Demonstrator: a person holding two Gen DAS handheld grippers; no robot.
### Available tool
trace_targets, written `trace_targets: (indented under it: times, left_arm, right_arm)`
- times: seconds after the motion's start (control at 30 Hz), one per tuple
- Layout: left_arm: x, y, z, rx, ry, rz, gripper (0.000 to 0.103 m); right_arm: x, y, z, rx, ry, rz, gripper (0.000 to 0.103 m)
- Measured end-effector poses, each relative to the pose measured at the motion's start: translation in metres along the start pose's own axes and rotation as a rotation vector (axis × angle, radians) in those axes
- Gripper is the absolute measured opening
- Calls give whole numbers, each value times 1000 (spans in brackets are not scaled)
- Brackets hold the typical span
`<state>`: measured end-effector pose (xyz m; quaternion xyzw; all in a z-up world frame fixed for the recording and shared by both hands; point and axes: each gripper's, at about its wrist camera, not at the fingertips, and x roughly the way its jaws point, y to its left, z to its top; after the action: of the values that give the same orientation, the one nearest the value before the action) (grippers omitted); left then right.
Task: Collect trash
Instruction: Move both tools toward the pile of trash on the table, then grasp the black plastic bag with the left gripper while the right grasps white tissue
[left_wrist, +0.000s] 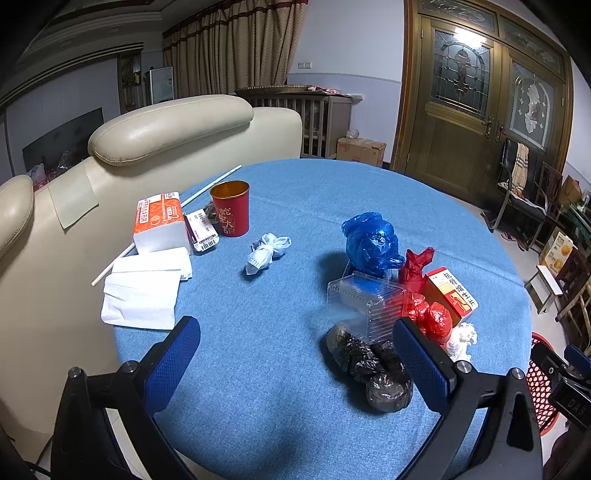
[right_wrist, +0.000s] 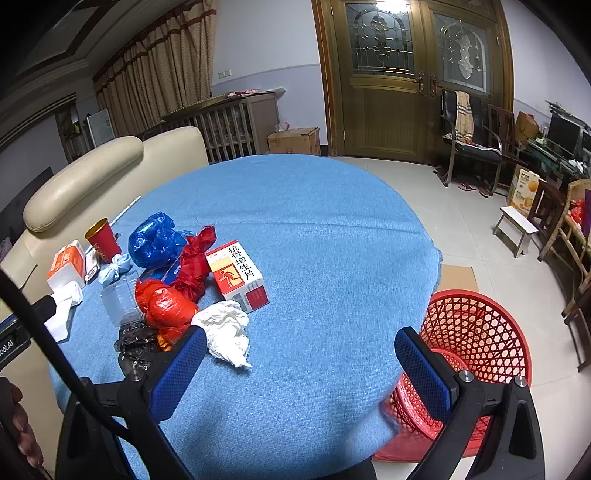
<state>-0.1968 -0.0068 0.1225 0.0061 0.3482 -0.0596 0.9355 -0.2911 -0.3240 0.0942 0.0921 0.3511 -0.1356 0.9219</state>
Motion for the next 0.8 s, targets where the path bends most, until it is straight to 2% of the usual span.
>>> trace_targets:
  times: [0.23,0.37,0.5,0.6,0.8]
  left_arm:
    - [-1,2,-2,-5,-3,-7,103]
    - [-8,13,-10,-46,-33,-17,103]
    - [2,18,-22,-79,7,-32,103]
    - [12,3,-29,-47,45,-70,103]
    - [45,-47,-45,84,127,-122,103]
  right_arm:
    - [0,0,-1,0,0,1,103]
    - [2,-3,-5,3,3,-5,103]
    - [9,-9,-12,12,22,-12,103]
    - [20,-12,-18,21,55,-14,103]
    - [32,-18,-24,26,93,-25,103]
